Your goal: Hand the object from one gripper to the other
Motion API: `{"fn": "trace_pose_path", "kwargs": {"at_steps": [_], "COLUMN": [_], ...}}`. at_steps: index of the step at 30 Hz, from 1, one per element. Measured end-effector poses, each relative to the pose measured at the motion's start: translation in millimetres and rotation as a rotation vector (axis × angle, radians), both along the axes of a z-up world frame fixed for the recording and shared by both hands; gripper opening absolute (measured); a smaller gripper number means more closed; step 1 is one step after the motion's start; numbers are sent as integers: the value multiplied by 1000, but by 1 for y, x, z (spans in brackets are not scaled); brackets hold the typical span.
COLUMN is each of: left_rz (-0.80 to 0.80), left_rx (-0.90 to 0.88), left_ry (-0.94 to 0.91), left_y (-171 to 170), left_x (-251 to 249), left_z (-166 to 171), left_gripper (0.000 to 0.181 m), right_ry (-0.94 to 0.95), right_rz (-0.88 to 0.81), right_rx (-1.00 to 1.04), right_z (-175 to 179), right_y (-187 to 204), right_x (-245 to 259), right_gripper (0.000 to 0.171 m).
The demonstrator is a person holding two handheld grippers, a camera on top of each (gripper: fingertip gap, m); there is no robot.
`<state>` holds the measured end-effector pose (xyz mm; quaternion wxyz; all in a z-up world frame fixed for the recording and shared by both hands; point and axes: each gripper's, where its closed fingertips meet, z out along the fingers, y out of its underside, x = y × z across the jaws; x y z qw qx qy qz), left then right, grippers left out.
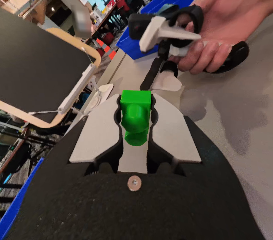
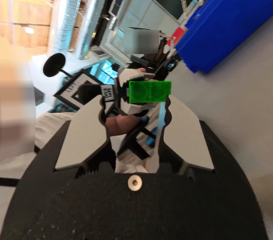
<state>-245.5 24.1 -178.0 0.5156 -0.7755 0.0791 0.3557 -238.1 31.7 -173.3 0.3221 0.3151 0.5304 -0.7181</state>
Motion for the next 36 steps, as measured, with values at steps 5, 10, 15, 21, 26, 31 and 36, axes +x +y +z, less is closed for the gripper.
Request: {"fn": "trace_pose_path", "kwargs": {"at_steps": [5, 10, 15, 21, 26, 31, 36], "left_rz": [-134, -139, -100, -74, -28, 127, 283], "left_rx": [58, 10, -10, -2, 162, 302, 269], "left_ry": [22, 63, 18, -64, -157, -116, 94], "left_y": [16, 28, 30, 29, 16, 2, 5], "left_x": [31, 42, 38, 36, 22, 1, 2], "left_z": [11, 4, -4, -12, 16, 38, 45], "left_gripper": [36, 36, 36, 43, 47, 49, 49], "right_ry": [-108, 2, 4, -51, -187, -379, -496], "right_rz": [143, 187, 252, 258, 178, -14, -127], "right_rx": [-79, 36, 35, 39, -154, -590, -738], "right_z": [-7, -18, -20, -26, -5, 34, 31], "right_y": [-10, -32, -31, -22, 4, 26, 23], "right_x": [12, 29, 38, 33, 9, -19, -19], "right_gripper": [106, 114, 76, 76, 77, 77, 77]}}
